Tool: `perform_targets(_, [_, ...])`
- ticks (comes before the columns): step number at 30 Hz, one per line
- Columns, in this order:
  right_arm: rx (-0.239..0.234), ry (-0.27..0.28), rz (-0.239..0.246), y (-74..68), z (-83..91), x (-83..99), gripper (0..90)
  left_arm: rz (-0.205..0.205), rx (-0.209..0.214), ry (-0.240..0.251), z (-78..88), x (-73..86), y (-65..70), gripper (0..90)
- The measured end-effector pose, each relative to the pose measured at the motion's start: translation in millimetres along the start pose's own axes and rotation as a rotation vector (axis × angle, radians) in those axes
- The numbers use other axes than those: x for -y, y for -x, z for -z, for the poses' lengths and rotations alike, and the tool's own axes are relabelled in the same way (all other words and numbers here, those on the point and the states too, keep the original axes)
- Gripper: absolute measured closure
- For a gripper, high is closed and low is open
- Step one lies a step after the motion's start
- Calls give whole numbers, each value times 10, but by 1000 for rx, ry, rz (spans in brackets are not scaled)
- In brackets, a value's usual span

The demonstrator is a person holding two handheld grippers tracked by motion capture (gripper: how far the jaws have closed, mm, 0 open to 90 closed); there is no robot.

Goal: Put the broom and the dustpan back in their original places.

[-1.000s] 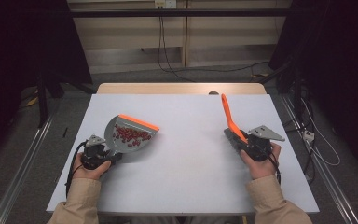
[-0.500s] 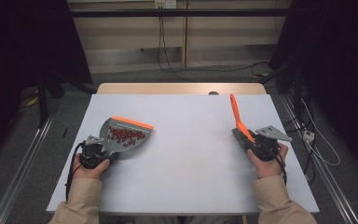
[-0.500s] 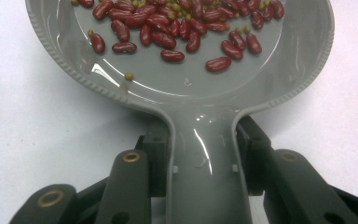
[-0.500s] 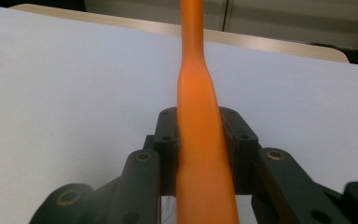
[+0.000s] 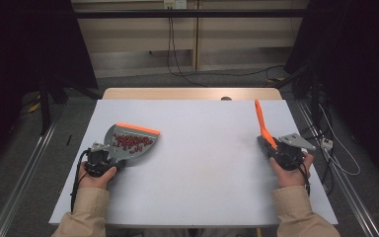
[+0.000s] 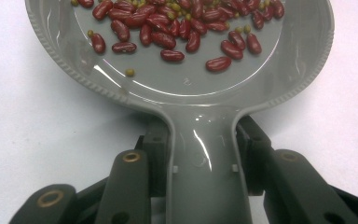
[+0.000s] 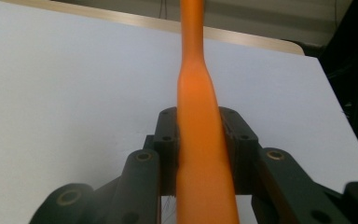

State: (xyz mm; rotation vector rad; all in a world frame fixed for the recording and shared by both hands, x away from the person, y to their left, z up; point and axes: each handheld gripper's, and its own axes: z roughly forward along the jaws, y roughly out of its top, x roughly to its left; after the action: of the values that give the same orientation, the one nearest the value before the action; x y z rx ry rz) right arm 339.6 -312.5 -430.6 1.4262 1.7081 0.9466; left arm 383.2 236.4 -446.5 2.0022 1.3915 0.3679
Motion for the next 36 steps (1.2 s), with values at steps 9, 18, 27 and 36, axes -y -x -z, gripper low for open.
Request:
perform_targets(9, [17, -15, 50, -54, -10, 68, 708, -9, 13, 12, 5, 15, 83, 588])
perform_targets(18, [-117, -5, 32, -330, -76, 72, 569, 23, 105, 49, 49, 76, 211, 399])
perform_targets(27, [-234, 32, -18, -420, 33, 110, 273, -2, 132, 177, 215, 162, 211, 128])
perform_targets(36, [-272, 61, -19, -383, 196, 206, 195, -75, 202, 297, 261, 136, 194, 89])
